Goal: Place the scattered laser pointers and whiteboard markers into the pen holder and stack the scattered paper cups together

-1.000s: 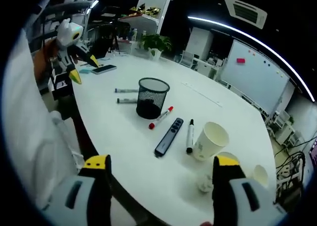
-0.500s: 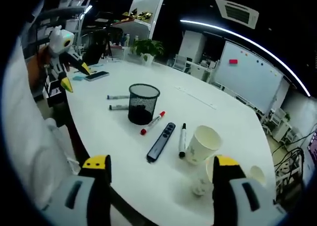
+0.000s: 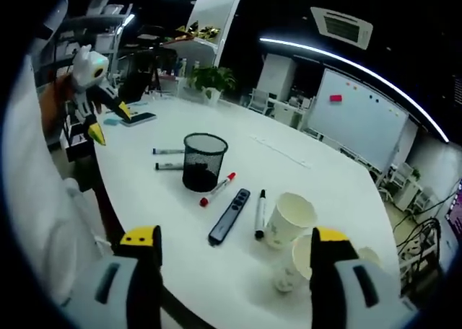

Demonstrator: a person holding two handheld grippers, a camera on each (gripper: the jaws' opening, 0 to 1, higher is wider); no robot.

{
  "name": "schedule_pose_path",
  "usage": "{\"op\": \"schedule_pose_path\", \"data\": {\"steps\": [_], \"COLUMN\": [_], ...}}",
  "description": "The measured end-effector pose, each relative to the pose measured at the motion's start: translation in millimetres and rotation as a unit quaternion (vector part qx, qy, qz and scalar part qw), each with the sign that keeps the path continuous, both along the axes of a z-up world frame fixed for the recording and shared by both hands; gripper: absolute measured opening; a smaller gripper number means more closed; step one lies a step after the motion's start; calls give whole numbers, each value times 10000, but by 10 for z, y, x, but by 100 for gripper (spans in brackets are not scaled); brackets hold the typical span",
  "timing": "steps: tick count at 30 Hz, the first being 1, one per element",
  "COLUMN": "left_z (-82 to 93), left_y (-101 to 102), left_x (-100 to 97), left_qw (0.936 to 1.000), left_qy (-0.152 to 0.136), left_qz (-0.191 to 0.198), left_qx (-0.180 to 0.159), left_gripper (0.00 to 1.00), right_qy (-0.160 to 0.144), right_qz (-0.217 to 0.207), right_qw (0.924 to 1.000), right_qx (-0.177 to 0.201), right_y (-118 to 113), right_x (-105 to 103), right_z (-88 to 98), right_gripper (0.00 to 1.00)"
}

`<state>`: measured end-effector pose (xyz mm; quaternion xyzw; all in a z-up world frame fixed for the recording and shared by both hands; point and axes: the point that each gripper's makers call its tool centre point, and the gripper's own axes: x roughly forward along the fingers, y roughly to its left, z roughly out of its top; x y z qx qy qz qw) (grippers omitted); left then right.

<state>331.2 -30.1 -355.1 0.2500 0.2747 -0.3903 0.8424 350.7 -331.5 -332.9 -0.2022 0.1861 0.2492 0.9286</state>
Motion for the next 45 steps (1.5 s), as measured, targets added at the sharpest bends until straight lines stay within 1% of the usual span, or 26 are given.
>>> {"op": "schedule_pose_path", "data": {"steps": [3, 7, 8, 11, 14, 17, 20, 25, 31, 36, 38, 42, 45], "left_z": [-22, -75, -78, -79, -78, -101, -97, -42, -38, -27, -45, -38, -39], "left_y": [22, 26, 24, 23, 24, 72, 89, 52, 53, 25, 43, 30, 15], "left_x": [7, 21, 22, 36, 43, 95, 135, 120, 104, 111, 102, 109, 111], "left_qw": [10000, 9999, 9999, 9999, 10000, 9999, 10000, 9999, 9999, 9999, 9998, 9998, 9998], "left_qy": [16, 43, 43, 39, 43, 56, 30, -58, -45, -50, -27, -43, -49], "left_qz": [37, 50, 51, 19, -6, -1, 26, 102, 103, 69, 65, 134, 130], "left_qx": [17, 83, 91, 101, 89, 106, 69, 14, 103, 77, 171, 130, 121], "left_gripper": [57, 57, 57, 57, 57, 57, 56, 56, 56, 56, 56, 56, 56], "right_qy": [-30, -627, -610, -647, -742, -932, -974, -1117, -1170, -1189, -1224, -1273, -1317], "right_qz": [-64, 129, 115, -14, -92, -60, -127, -260, -386, -368, -290, -388, -479], "right_qw": [10000, 9973, 9975, 9978, 9972, 9956, 9950, 9930, 9906, 9903, 9905, 9891, 9871], "right_qx": [20, -367, -351, -105, -5, 65, 168, 298, 599, 615, 561, 639, 779], "right_y": [-47, -48, -47, -71, -110, -115, -140, -209, -271, -269, -239, -305, -346], "right_x": [30, 123, 123, 160, 181, 200, 228, 281, 339, 343, 331, 349, 371], "right_z": [-4, 74, 66, 102, 145, 196, 205, 216, 199, 179, 202, 247, 265], "right_gripper": [84, 86, 86, 85, 85, 85, 85, 85, 84, 85, 86, 86, 86]}}
